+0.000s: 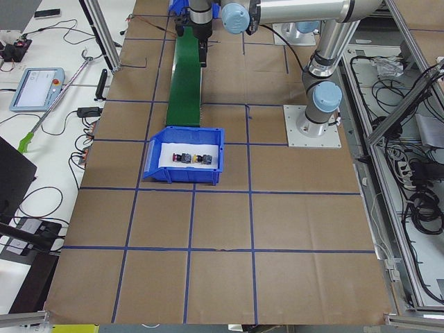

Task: Transport two buttons from left to right
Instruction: 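Move the left gripper over the blue bin holding the buttons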

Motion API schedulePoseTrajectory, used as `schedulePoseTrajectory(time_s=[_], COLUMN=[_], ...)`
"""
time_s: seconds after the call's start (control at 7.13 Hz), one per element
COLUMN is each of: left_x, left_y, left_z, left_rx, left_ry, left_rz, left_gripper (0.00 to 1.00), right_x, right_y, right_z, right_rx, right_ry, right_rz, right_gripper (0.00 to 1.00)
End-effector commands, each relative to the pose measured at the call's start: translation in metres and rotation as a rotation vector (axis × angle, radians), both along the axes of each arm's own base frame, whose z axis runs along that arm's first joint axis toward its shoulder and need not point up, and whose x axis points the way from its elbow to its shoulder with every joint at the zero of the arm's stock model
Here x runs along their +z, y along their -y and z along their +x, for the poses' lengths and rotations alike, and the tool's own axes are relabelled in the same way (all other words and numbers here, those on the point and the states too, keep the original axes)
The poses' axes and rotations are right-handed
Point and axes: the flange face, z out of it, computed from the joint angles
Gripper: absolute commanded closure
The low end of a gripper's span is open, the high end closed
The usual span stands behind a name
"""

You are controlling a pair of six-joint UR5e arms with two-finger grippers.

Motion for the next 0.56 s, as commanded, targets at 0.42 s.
schedulePoseTrajectory(time_s=[0.42], left_x=[-0.022], left_y=[-0.018], left_z=[0.256], left_rx=[0.019], left_ry=[-0.034], left_rz=[0.023], left_gripper=[0.00], right_x=[0.000], right_y=[0.000], right_z=[0.000], right_rx=[0.001], right_ry=[-0.001], right_rz=[0.000], right_gripper=[0.00])
